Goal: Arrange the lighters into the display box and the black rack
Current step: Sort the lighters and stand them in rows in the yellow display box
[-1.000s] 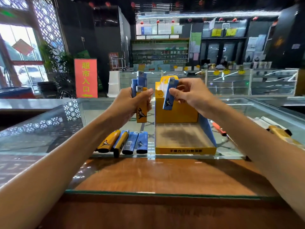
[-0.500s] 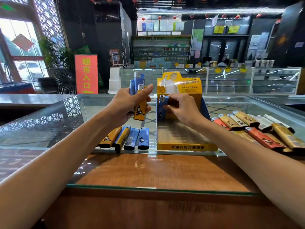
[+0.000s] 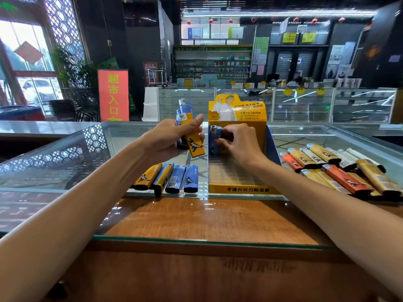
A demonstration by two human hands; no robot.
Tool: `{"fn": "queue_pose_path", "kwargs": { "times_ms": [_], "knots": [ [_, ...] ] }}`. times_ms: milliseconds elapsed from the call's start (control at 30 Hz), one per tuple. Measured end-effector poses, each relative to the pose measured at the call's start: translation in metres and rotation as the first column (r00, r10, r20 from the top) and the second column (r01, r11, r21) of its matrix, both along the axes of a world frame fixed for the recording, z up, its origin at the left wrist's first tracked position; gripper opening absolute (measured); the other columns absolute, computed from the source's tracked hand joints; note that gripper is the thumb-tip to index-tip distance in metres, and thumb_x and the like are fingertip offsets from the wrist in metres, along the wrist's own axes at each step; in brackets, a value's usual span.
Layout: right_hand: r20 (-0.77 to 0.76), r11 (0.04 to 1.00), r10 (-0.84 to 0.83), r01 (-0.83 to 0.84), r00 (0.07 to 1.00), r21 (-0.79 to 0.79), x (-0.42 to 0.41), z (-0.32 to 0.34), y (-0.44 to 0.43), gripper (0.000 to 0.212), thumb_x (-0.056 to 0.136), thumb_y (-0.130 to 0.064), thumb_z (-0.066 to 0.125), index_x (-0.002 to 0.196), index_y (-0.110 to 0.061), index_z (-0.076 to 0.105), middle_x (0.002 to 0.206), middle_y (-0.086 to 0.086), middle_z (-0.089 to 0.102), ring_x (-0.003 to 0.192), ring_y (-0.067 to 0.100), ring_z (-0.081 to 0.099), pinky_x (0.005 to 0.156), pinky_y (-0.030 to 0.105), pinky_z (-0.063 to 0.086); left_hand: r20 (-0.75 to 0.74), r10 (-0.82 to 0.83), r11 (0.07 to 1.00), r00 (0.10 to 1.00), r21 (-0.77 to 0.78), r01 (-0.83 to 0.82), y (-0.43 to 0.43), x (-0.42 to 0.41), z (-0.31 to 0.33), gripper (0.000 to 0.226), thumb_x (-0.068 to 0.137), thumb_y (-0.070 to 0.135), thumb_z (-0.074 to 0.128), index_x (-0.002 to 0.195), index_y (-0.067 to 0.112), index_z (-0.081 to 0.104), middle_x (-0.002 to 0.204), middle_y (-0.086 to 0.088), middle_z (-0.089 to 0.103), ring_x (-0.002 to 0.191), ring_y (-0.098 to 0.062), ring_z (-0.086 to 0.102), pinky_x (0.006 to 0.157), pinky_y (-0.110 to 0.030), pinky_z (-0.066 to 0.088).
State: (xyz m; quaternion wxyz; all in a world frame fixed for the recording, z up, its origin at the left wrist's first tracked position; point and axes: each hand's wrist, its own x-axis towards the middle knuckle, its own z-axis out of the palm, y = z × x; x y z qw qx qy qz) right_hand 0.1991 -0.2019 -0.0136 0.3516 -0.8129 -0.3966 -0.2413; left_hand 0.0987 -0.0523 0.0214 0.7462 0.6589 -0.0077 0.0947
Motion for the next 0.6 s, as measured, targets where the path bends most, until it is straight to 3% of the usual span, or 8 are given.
{"fn": "queue_pose_path", "kwargs": {
  "times_ms": [133,300,400,467,533,600],
  "knots": [
    [-0.004,0.999,-0.033,0.033,0.999,0.025,-0.001,0.001,-0.001,0.023,0.082,-0.019,0.069,0.098,-0.002,0.07,0.097,0.013,0.071,0.081,0.009,0.055,0.066,0.014,0.04,0.014,-0.031,0.999,0.999,-0.03,0.031,-0.001,0.001,-0.001,0.024,0.08,0.024,0.064,0.091,0.007,0.052,0.076,-0.004,0.058,0.07,-0.014,0.062,0.074,-0.026,0.054],
    [-0.026,0.998,-0.05,0.05,0.998,0.025,-0.002,0.001,0.0,0.023,0.082,-0.022,0.069,0.087,-0.001,0.07,0.086,0.013,0.07,0.074,0.013,0.059,0.065,0.022,0.047,0.021,-0.044,0.995,0.999,0.087,0.042,-0.001,0.001,-0.003,0.026,0.078,0.033,0.062,0.089,0.011,0.052,0.073,-0.001,0.058,0.069,-0.012,0.061,0.066,-0.024,0.053],
    [-0.083,0.998,-0.052,0.05,0.995,-0.025,0.0,-0.001,-0.001,0.024,0.082,-0.023,0.068,0.087,0.0,0.07,0.086,0.014,0.071,0.075,0.015,0.064,0.073,0.03,0.055,0.034,-0.066,0.989,0.997,0.133,0.061,-0.003,0.0,-0.005,0.027,0.076,0.035,0.062,0.084,0.012,0.052,0.072,0.0,0.058,0.069,-0.012,0.06,0.065,-0.022,0.053],
    [-0.089,0.998,-0.059,0.057,0.994,-0.021,0.0,0.001,-0.002,0.023,0.083,-0.023,0.068,0.087,0.0,0.07,0.087,0.013,0.07,0.075,0.013,0.061,0.072,0.025,0.051,0.051,-0.079,0.989,0.996,0.13,0.071,-0.004,0.0,-0.006,0.026,0.076,0.035,0.062,0.083,0.012,0.052,0.072,-0.001,0.057,0.069,-0.012,0.06,0.065,-0.021,0.053],
    [-0.06,0.996,-0.067,0.07,0.996,0.053,-0.004,0.008,-0.004,0.022,0.086,-0.024,0.067,0.087,-0.002,0.071,0.084,0.01,0.07,0.072,0.011,0.057,0.068,0.02,0.046,0.068,-0.078,0.987,0.995,0.146,0.068,-0.003,0.001,-0.006,0.025,0.076,0.035,0.061,0.082,0.013,0.052,0.072,0.0,0.056,0.069,-0.011,0.059,0.066,-0.021,0.052],
    [-0.084,0.985,0.026,-0.011,0.996,0.174,-0.012,0.019,-0.008,0.019,0.088,-0.024,0.066,0.082,-0.006,0.07,0.077,0.007,0.068,0.064,0.008,0.057,0.061,0.017,0.044,0.074,-0.079,0.984,0.994,0.168,0.066,-0.002,0.001,-0.005,0.024,0.078,0.036,0.059,0.082,0.014,0.052,0.072,0.001,0.057,0.069,-0.009,0.058,0.067,-0.02,0.052]
  ]
}}
